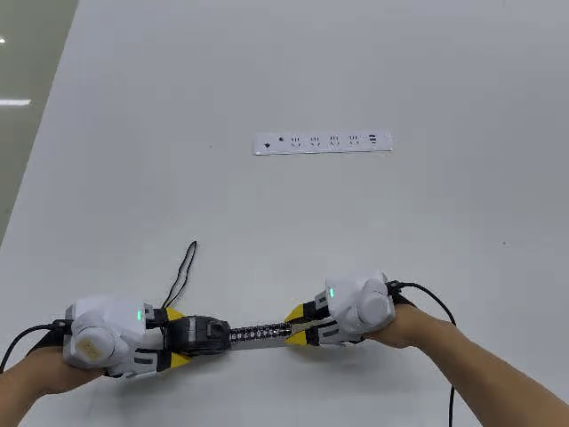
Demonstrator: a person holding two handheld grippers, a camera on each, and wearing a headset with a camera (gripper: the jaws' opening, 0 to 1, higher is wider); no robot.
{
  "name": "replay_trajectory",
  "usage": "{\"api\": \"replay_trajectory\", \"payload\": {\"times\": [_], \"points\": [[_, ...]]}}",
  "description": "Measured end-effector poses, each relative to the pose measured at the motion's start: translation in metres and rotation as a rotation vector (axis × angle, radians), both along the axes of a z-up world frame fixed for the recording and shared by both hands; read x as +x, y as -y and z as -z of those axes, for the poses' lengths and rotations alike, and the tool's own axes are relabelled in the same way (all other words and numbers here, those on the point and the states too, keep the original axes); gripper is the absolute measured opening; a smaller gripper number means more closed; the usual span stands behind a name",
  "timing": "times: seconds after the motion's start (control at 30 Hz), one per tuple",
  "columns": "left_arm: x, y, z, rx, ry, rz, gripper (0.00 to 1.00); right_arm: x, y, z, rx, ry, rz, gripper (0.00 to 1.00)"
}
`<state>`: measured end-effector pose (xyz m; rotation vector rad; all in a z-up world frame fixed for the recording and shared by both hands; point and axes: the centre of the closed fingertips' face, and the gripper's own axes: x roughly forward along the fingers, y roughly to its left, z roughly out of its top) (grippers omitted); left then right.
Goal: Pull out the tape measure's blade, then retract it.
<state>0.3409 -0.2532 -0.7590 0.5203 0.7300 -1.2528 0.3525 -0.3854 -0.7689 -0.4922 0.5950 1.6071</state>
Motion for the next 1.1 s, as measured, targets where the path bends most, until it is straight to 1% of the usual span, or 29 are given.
{"api": "replay_trajectory", "payload": {"times": [0.4,0.47,1.1], "points": [[-0.001,0.001,0.000,0.002,-0.001,0.002,0.29,0.000,0.010,0.001,-0.005,-0.008,0.000,0.10],[-0.001,0.001,0.000,0.001,-0.002,0.001,0.29,0.001,0.011,0.001,-0.004,-0.016,0.005,0.10],[0.000,0.001,-0.001,0.004,-0.003,0.001,0.29,0.002,0.027,0.002,-0.016,-0.020,0.006,0.10]]}}
